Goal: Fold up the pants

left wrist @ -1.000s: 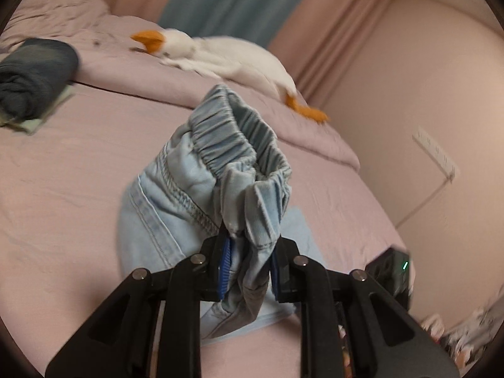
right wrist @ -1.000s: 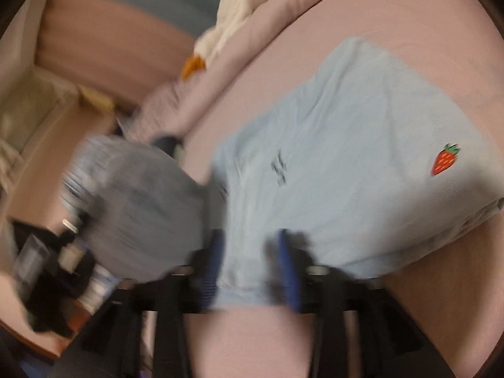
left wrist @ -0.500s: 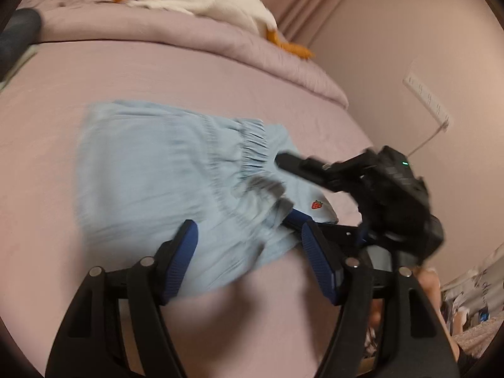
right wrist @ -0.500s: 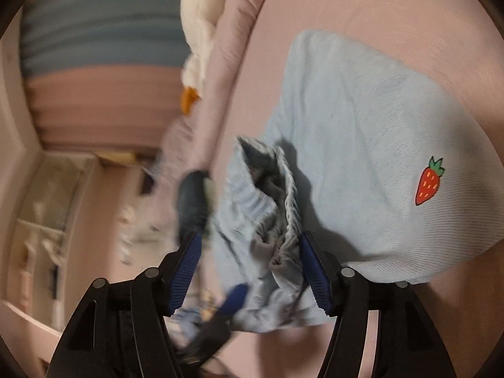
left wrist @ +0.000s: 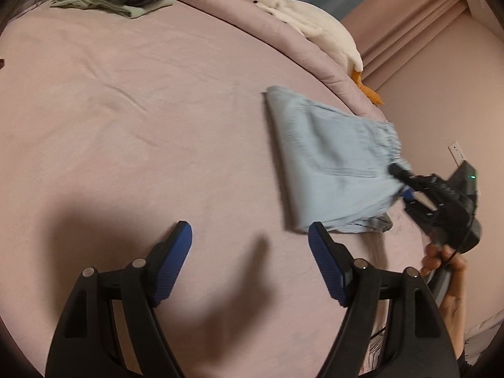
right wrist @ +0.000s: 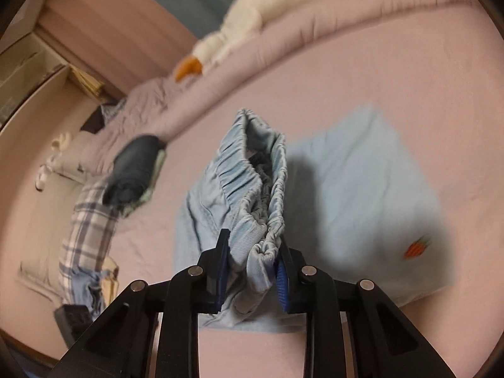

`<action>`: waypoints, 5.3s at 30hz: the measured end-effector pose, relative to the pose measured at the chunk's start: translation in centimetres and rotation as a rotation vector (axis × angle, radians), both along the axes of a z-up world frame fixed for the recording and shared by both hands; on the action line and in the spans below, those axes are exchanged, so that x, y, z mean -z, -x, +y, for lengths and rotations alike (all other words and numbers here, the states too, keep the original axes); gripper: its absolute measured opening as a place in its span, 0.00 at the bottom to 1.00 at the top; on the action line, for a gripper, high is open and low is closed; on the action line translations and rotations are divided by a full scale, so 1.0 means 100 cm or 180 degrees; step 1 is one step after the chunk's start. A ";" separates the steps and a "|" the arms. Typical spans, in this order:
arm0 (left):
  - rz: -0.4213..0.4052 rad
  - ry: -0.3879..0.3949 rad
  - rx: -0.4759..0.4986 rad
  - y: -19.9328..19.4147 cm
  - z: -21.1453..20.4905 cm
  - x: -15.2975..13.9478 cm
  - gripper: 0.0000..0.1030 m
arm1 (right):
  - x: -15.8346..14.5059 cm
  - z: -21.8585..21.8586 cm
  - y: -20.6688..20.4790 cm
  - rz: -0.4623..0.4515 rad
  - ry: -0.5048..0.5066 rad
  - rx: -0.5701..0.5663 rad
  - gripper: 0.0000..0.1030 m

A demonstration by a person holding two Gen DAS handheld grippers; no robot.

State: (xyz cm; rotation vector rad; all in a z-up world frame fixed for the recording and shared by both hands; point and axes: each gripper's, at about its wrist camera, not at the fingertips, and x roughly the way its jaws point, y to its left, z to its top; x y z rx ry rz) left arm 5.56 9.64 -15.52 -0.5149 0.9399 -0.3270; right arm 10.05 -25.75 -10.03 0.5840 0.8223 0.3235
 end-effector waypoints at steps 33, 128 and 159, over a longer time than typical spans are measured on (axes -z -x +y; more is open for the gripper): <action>0.0147 -0.0756 0.0786 -0.216 -0.161 0.016 0.18 | 0.045 -0.015 -0.096 0.0068 0.1372 -0.0203 0.19; 0.0285 0.0747 0.0609 -0.104 -0.072 0.031 0.53 | 0.092 -0.111 0.022 0.0477 -0.0945 -0.0007 0.70; 0.0076 0.0107 0.0855 -0.149 -0.123 0.024 0.52 | 0.083 -0.076 -0.021 0.0302 -0.0234 -0.0393 0.73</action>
